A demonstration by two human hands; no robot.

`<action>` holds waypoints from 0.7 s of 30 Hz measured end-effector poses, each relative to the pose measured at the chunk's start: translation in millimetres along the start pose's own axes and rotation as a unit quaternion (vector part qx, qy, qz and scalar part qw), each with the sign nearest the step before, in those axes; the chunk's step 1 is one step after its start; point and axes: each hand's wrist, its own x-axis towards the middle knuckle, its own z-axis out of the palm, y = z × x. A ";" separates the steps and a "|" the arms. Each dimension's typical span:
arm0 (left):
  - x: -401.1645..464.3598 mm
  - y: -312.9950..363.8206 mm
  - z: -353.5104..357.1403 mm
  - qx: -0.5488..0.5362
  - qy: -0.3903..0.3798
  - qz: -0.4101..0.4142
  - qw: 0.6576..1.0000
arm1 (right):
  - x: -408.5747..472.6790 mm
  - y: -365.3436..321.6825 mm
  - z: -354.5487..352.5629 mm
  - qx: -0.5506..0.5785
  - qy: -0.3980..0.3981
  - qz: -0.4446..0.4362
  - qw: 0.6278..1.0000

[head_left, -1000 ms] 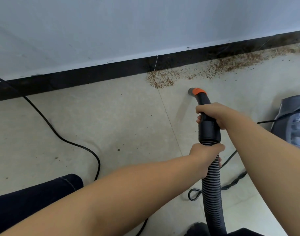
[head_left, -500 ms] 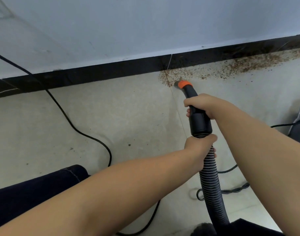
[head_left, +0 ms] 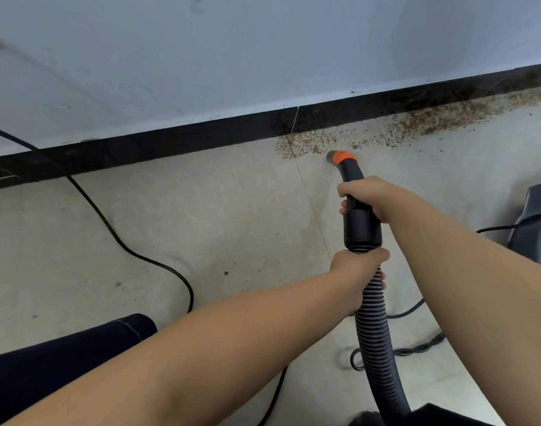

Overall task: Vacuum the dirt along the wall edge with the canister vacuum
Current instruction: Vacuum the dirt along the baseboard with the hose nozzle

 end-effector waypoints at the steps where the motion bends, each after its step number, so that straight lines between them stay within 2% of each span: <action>1: 3.1 1.9 1.6 0.007 -0.005 -0.001 1.000 | 3.1 0.6 -3.9 0.009 0.010 0.004 1.000; 9: 27.7 18.2 16.9 0.038 -0.028 0.004 0.999 | 29.8 -0.5 -36.0 0.044 0.073 0.026 0.996; 21: 18.8 14.2 13.0 -0.032 0.009 0.010 0.999 | 24.5 -15.8 -8.3 -0.026 -0.010 -0.005 1.000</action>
